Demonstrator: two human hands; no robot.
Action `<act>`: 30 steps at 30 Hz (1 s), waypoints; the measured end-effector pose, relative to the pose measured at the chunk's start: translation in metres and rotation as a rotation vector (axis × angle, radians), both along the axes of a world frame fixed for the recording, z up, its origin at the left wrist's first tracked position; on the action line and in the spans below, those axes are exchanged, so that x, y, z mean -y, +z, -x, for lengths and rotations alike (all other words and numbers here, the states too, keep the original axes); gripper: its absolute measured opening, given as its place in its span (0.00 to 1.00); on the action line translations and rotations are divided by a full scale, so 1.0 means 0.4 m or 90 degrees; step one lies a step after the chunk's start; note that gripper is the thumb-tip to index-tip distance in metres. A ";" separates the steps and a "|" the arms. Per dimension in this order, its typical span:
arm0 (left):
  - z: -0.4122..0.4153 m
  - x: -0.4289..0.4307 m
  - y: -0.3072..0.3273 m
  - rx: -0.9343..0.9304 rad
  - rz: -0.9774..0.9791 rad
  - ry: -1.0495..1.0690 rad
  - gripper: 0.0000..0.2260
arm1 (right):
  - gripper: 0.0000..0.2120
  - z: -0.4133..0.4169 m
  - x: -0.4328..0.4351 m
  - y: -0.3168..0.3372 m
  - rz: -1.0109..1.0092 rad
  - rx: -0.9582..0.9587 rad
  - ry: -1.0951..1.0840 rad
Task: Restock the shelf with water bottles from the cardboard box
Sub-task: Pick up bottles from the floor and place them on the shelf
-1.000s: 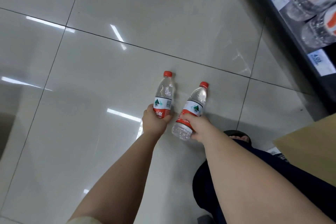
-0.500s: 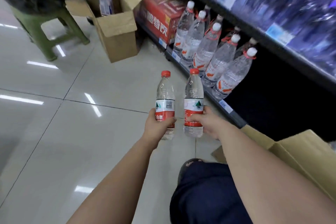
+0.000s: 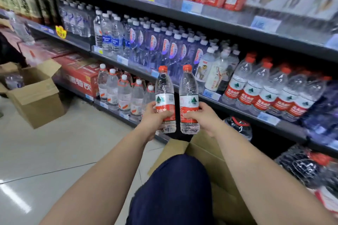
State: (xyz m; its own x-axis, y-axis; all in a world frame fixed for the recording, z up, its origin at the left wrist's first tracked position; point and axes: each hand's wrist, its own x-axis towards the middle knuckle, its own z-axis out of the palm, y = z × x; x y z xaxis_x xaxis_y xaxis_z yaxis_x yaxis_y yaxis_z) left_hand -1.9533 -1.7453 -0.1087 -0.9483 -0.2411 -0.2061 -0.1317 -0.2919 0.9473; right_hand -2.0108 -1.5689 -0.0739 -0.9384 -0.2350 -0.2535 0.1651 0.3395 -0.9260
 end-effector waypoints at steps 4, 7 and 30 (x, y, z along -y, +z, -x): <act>0.031 -0.169 0.085 -0.042 0.075 -0.021 0.29 | 0.27 -0.029 -0.165 0.059 0.034 -0.043 -0.095; 0.062 -0.284 0.145 -0.085 0.140 -0.044 0.29 | 0.28 -0.042 -0.285 0.107 0.053 -0.073 -0.156; 0.409 -0.964 0.237 -0.060 0.117 -0.221 0.34 | 0.27 0.179 -0.880 0.105 0.055 -0.144 -0.416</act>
State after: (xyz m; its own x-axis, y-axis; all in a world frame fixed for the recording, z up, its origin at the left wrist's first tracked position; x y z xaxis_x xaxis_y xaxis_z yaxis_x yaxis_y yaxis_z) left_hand -2.1168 -1.3598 -0.0141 -0.9926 0.0725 -0.0978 -0.1028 -0.0692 0.9923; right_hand -2.0822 -1.2170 -0.0319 -0.9220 0.3850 -0.0401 0.1098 0.1606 -0.9809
